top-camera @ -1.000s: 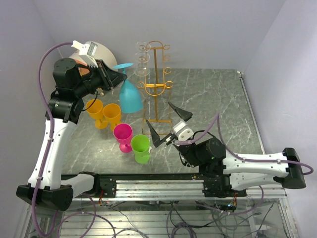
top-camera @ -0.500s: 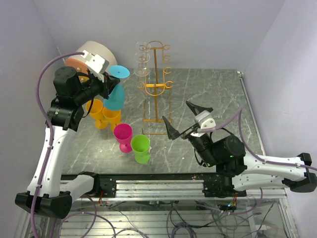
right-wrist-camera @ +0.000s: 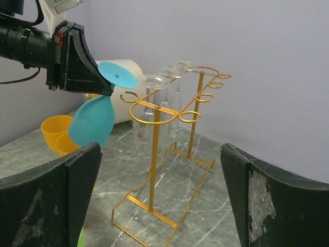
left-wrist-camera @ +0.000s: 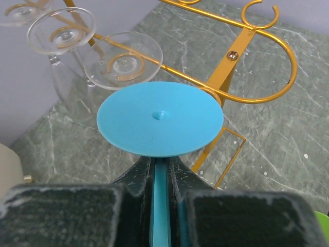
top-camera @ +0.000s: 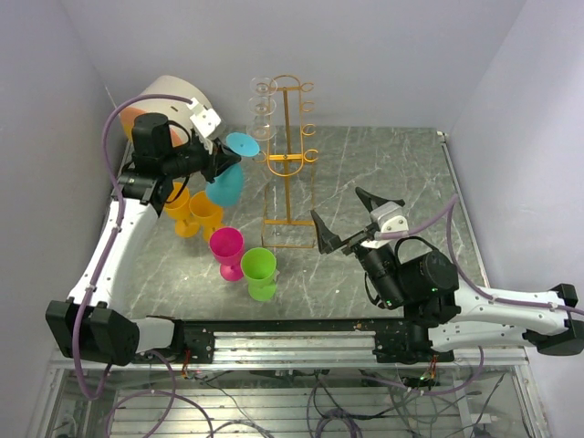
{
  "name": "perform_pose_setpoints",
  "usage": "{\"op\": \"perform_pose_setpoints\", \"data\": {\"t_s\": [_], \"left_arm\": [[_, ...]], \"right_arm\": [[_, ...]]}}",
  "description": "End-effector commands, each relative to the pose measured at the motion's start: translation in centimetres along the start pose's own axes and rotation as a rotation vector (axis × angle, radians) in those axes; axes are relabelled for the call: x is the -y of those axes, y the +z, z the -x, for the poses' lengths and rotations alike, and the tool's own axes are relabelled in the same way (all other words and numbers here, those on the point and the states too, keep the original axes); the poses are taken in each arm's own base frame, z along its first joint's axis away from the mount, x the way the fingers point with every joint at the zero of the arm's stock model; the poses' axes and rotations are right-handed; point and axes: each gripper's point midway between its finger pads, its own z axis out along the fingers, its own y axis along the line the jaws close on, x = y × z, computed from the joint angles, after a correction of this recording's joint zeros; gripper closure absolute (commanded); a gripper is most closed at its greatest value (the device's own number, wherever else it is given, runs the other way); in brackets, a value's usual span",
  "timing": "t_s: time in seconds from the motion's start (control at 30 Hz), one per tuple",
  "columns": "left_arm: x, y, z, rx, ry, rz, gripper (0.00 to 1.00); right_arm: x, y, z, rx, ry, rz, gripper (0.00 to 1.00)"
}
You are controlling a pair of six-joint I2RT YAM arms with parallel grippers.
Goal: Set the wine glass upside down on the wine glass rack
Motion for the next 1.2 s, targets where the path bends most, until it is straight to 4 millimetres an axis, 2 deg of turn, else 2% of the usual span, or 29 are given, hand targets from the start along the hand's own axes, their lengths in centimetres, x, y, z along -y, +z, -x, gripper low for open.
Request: {"op": "perform_pose_setpoints", "data": {"t_s": [0.0,0.33,0.7,1.17], "left_arm": [[0.1,0.3,2.6,0.090,0.088,-0.054,0.93],[1.2,0.8,1.8,0.099,0.109,-0.137,0.93],[0.7,1.3,0.3,0.057,0.123,-0.136,0.93],[1.5,2.2,0.1,0.081,0.122,-0.196,0.93]], "right_arm": [[1.2,-0.6,-0.1,-0.006,0.035,-0.039,0.00],[2.1,-0.9,-0.4,-0.010,0.033,-0.072,0.00],[2.1,-1.1,-0.9,-0.015,0.036,-0.074,0.00],[1.4,-1.0,-2.2,-0.055,0.008,-0.073,0.00]]}}
